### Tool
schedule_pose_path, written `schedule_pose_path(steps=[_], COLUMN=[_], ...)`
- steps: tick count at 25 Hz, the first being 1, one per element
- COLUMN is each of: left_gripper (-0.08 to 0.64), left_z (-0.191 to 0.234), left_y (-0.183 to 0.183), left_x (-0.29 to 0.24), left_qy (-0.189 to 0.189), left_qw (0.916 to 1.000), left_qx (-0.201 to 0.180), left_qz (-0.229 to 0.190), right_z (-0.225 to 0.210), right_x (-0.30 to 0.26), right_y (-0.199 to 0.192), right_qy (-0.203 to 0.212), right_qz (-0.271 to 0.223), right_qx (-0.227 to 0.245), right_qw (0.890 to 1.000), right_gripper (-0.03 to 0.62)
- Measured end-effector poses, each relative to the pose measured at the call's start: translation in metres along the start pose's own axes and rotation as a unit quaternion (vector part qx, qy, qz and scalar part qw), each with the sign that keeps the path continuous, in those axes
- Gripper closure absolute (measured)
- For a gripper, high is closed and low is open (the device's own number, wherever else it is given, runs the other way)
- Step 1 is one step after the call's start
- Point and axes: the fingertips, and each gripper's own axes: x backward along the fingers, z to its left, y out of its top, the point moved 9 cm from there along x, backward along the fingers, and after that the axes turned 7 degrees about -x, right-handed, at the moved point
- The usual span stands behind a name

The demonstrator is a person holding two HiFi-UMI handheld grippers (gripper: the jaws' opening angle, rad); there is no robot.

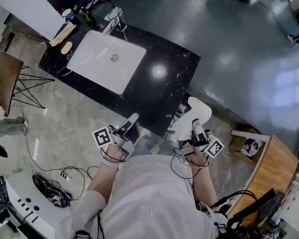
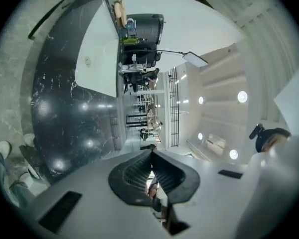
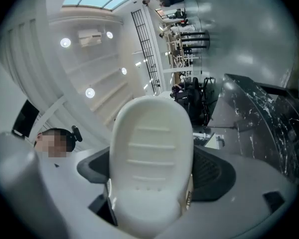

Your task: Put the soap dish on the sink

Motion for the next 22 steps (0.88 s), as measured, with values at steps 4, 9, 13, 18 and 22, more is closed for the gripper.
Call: schedule_pose_path(steps=[4, 9, 13, 18, 22], left_gripper=[0.552, 0.552, 0.552, 0.552, 0.552], left_z=[-0.010, -0.019, -0.025, -0.028, -0.031], left_y=[-0.007, -0.009, -0.010, -0.019, -0.029], left_x=[0.011, 0.033, 0.049, 0.073, 0.092], left_qy=[0.011, 0.027, 0.036, 0.046, 0.052], left_qw=[0.9989, 0.9934, 0.9872, 0.9766, 0.9638], left_qx=[-0.009, -0.023, -0.040, -0.042, -0.040], left_qz=[-0.045, -0.109, -0.150, -0.206, -0.258], right_z=[-0.011, -0.024, -0.036, -0.048, -0.055], right_x=[-0.024, -0.054, -0.081, -0.119, -0.148], right_y=[0.002, -0.002, -0.005, -0.011, -0.022], right_qy=[0.002, -0.001, -0.013, -0.030, -0.040], right_qz=[0.047, 0.114, 0.163, 0.242, 0.300], right_qx=[-0.020, -0.023, 0.002, 0.073, 0.125], right_qw=[0.999, 0.993, 0.987, 0.967, 0.945], right_gripper=[0.141, 0.141, 0.141, 0.141, 0.141])
